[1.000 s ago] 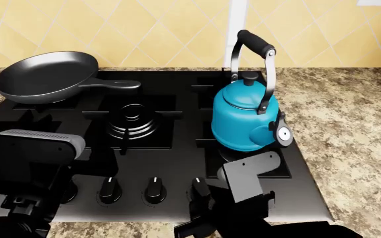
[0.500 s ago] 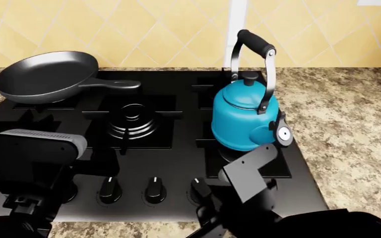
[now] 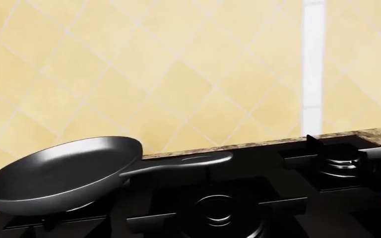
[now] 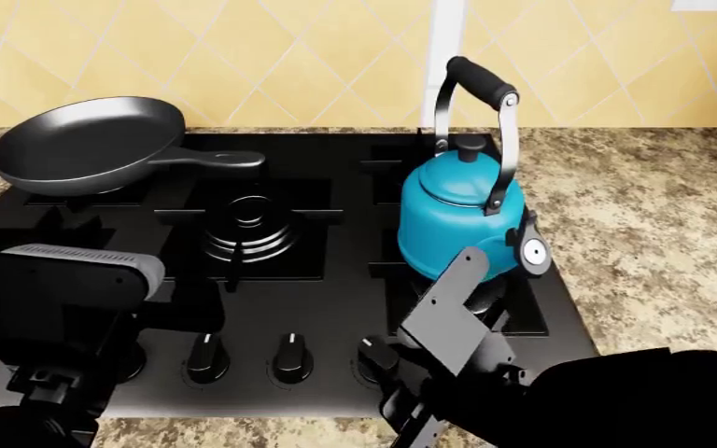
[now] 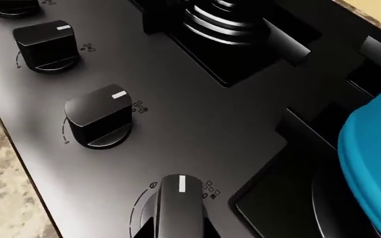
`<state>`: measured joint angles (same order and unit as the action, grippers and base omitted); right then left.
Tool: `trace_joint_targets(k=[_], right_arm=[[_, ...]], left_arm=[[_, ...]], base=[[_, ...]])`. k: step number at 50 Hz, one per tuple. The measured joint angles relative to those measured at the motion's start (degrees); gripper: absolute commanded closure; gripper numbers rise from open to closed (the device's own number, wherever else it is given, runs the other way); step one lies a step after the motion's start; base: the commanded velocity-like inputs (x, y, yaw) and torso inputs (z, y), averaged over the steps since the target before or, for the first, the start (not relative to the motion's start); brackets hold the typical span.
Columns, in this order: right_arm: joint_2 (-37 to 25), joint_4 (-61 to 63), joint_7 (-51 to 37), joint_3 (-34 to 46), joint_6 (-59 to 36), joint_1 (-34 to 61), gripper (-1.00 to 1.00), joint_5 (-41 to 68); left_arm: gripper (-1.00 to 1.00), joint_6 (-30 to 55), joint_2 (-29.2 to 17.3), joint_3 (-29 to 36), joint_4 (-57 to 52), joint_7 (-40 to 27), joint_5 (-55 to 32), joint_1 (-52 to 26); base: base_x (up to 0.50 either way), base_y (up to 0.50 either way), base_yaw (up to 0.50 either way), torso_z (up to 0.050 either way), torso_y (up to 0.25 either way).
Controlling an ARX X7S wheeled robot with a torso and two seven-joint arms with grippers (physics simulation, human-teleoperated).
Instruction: Pick the kettle from the counter and place it on a stove burner. Then turn the burner on.
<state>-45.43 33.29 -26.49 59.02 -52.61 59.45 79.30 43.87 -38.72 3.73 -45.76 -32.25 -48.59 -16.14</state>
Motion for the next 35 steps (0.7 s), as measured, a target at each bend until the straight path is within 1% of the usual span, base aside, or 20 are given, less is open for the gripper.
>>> trace_joint_targets(k=[11,24,25,35], right_arm=[[-0.3,-0.7,5.9,1.4,-1.0,2.0,1.0,-3.7],[-0.8,-0.1,7.0,1.5,-0.4,1.5,1.0,-5.5],[-0.8,0.0,6.8,1.5,-0.4,1.4,-1.0,-5.5],[-1.7,2.0,1.0,0.7,-2.2,3.2,-1.0,-3.1]], left_arm=[[-1.0,-0.2,0.0,0.2,0.3,0.0,0.1,0.0],[-1.0,-0.1,-0.1,0.2,0.2,-0.3,-0.4,-0.2],[-1.0,-0.2,-0.2,0.1,0.2,-0.3,-0.4,-0.1],[-1.0,-0.1,-0.3,0.0,-0.2,-0.6,-0.7,-0.2]], base=[[0.0,0.0,0.0,0.0,0.0],[0.0,0.0,0.0,0.0,0.0],[0.0,0.0,0.0,0.0,0.0],[0.0,0.0,0.0,0.0,0.0]])
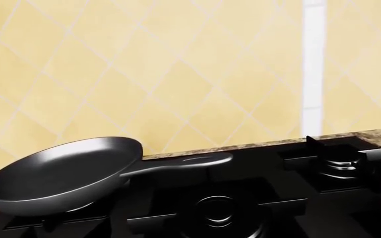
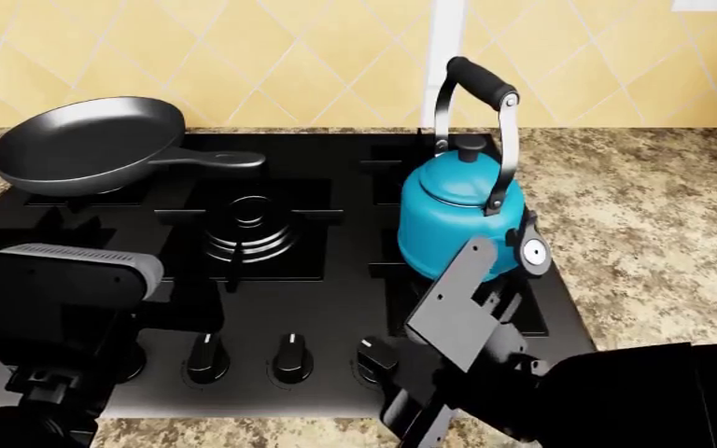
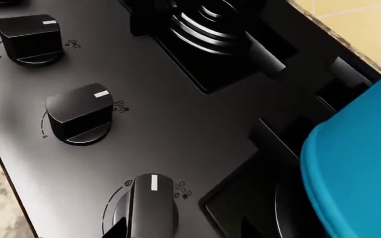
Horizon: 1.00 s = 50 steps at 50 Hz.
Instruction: Pick the kettle from the counter and place it on a stove burner. Then turn the burner on.
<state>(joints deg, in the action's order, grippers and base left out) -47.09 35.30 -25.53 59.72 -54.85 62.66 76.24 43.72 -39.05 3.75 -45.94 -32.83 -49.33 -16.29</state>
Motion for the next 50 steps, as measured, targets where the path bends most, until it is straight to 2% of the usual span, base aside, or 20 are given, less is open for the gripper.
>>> trace_joint_targets(k=[26,34,50], right_arm=[[0.3,7.8,-13.0,-4.7,-3.9,10.2,-1.0,12.8],[-0.7,10.9,-20.5,-5.4,-3.8,15.3,-1.0,21.3],[-2.4,14.3,-26.2,-6.7,-2.7,19.0,-1.0,27.6]], left_arm=[[-1.0,-0.6,-0.2,0.4,-0.1,-0.1,0.3,0.4],[-1.0,-0.5,-0.3,0.2,-0.1,-0.2,-0.3,0.2],[-1.0,-0.7,-0.4,0.5,0.0,-0.4,-0.3,0.2]], base=[[0.0,0.0,0.0,0.0,0.0],[0.0,0.0,0.0,0.0,0.0],[0.0,0.0,0.0,0.0,0.0]])
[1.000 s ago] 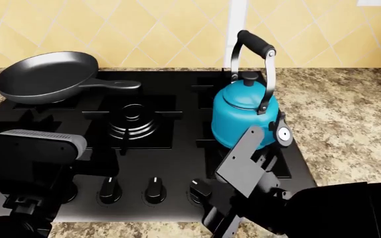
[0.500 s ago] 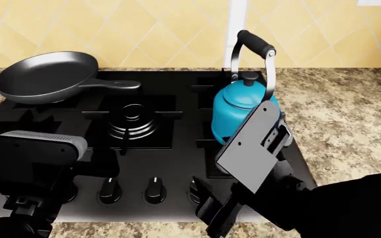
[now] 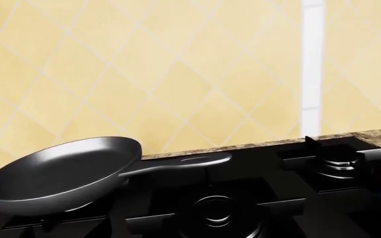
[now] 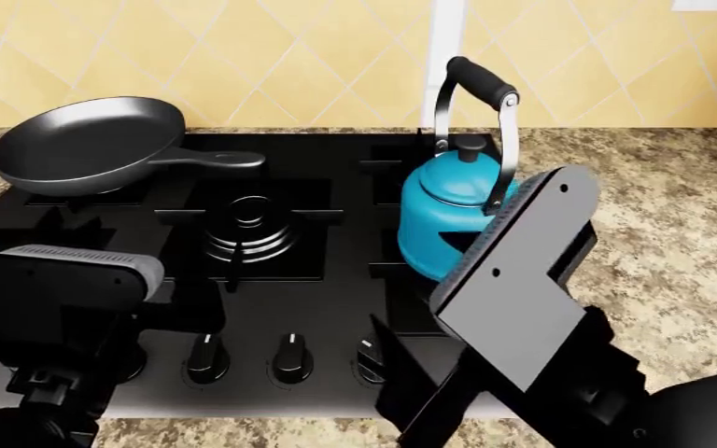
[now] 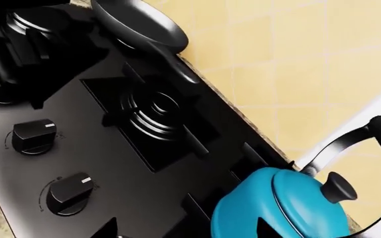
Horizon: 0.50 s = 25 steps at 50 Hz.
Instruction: Pick the kettle from the counter and place it on a stove burner. Then turn the burner on.
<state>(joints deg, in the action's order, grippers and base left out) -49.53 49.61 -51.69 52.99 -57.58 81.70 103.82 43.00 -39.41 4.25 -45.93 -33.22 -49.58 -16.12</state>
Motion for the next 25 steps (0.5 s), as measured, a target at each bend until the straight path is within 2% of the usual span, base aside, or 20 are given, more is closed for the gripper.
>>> trace_joint_targets(k=[25], right_arm=[[-5.9,7.4,-12.1,-2.2,4.0,7.9,-1.0,14.2]], left_arm=[[-1.0,0.1,-0.5,-0.5,-0.4,-0.5,-1.1,-0.4]], base=[[0.0,0.0,0.0,0.0,0.0]])
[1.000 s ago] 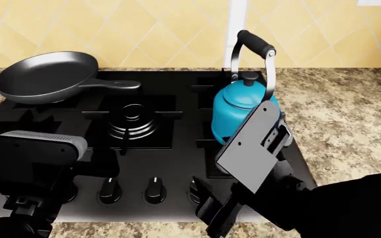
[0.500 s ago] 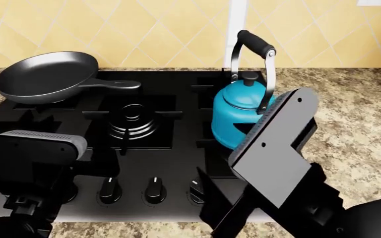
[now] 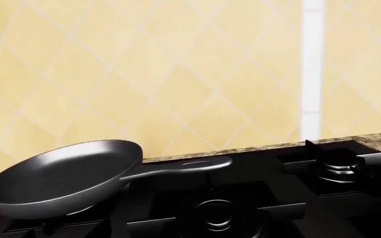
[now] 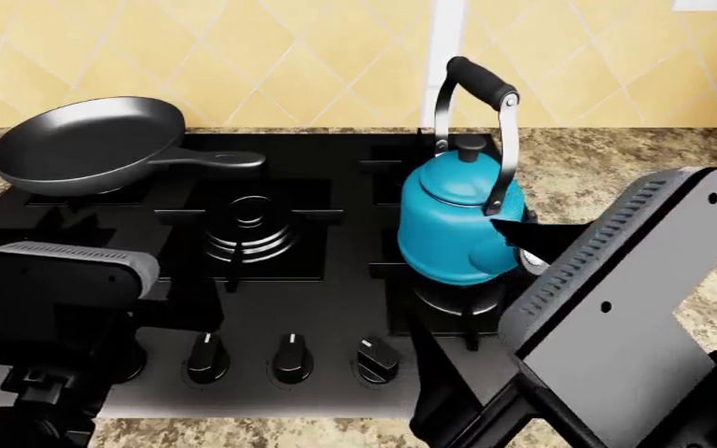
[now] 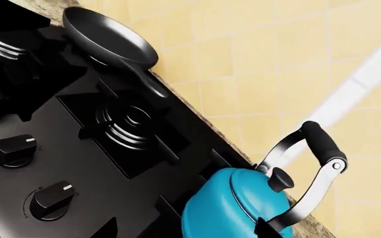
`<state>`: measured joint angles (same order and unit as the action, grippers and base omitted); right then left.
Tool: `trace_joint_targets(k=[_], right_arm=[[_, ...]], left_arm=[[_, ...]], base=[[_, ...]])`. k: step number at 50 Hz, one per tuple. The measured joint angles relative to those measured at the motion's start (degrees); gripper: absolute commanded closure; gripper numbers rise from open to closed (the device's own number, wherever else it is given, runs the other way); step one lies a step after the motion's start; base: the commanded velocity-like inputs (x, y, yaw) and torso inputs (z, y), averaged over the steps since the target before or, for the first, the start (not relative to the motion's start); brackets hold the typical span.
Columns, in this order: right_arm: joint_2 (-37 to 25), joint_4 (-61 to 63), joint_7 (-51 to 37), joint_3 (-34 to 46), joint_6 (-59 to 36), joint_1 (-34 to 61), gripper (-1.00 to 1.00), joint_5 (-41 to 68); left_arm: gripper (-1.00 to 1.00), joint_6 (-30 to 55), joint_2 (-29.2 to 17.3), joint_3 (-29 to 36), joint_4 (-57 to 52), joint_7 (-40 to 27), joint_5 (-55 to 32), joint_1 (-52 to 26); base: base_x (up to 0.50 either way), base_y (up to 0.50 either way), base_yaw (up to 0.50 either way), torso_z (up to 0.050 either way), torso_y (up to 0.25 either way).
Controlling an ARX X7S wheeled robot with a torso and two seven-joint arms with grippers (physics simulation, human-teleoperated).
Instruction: Pick the kettle from the counter and place it on a stove burner. Then turn the burner on.
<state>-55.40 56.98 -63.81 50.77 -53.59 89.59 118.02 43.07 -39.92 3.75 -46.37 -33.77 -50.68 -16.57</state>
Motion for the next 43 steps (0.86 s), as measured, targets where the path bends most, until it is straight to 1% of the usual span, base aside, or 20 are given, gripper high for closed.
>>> trace_joint_targets(k=[12,23,33,43], right_arm=[[-1.9,2.0,-5.7,-3.9,0.9,0.9,-1.0,6.6],[0.2,2.6,-15.7,-11.9,-1.4,-1.8,-1.0,16.1],[2.0,2.8,-22.0,-18.4,-3.9,-5.5,-1.0,21.5],[2.4,2.9,-24.5,-21.1,-4.7,-7.3,-1.0,23.6]], left_arm=[[-1.0,-0.1,-0.2,-0.3,-0.3,-0.4,-0.4,-0.2],[-1.0,-1.0,-0.3,-1.2,-0.5,-0.4,-0.8,0.5],[-1.0,-5.7,0.1,-7.8,-3.0,-0.5,-4.3,6.2],[-1.0,-10.7,0.6,-14.0,-5.9,1.1,-4.8,14.6]], base=[[0.0,0.0,0.0,0.0,0.0],[0.0,0.0,0.0,0.0,0.0],[0.0,0.0,0.0,0.0,0.0],[0.0,0.0,0.0,0.0,0.0]])
